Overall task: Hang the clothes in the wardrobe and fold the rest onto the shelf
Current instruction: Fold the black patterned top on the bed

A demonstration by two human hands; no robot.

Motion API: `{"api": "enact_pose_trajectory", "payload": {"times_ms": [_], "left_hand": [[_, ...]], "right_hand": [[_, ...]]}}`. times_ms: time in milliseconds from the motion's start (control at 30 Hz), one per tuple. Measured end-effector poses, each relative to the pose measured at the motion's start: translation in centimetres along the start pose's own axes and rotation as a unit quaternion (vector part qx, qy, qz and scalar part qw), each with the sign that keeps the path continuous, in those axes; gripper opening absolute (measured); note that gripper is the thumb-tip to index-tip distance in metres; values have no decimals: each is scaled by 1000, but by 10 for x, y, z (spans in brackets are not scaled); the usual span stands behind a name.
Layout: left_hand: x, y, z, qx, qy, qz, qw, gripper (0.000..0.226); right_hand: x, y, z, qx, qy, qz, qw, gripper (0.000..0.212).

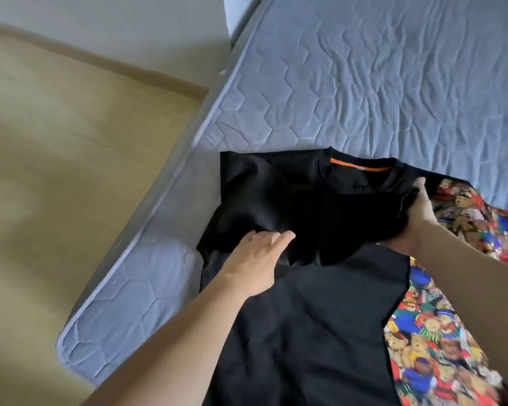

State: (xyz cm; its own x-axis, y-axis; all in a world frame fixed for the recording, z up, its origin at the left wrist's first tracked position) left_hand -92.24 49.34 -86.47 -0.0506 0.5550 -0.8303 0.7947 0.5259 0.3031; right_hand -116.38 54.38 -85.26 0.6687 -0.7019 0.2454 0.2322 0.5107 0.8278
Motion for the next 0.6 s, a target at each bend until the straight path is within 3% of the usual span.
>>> {"api": "enact_pose_trajectory", "payload": {"times_ms": [67,133,200,267,333,433,533,600], "left_hand": [[-14,-7,15,-72,-14,-78,994,61],[-17,-15,28,-136,-52,-64,987,53],[-14,-22,39,-186,-48,-21,981,54],[-17,-31,45,-214,-37,-14,976,56],[-20,-39,52,-248,-8,-19,968,58],[-16,-37,75,-348,57,4,936,61],[1,-27,97,-467,90,48,879,63],[6,-30,97,-484,61,31,872,65]], "right_hand": [[-19,1,-4,1,-2,-15,1000,84],[-37,3,-4,11,10,-29,999,83],[-47,4,-2,33,124,-29,991,74],[-50,1,1,43,301,-35,952,44],[-55,-9,12,-1,482,-91,872,33],[-49,-7,20,-63,691,-146,705,32],[-33,-7,6,-108,780,-175,592,57],[-15,-8,-4,-179,822,-195,505,71]]}}
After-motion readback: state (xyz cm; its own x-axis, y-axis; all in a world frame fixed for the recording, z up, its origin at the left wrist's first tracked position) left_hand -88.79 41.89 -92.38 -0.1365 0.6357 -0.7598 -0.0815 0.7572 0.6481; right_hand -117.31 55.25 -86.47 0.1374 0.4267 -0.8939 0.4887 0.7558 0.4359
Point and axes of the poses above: each hand's wrist, its own y-axis away from the middle knuckle, its own x-axis out of the palm, z = x × y, the point moved 6 cm from there along -y, towards the middle knuckle, and after that the axes turned 11 degrees about y, right-handed, at the moved point
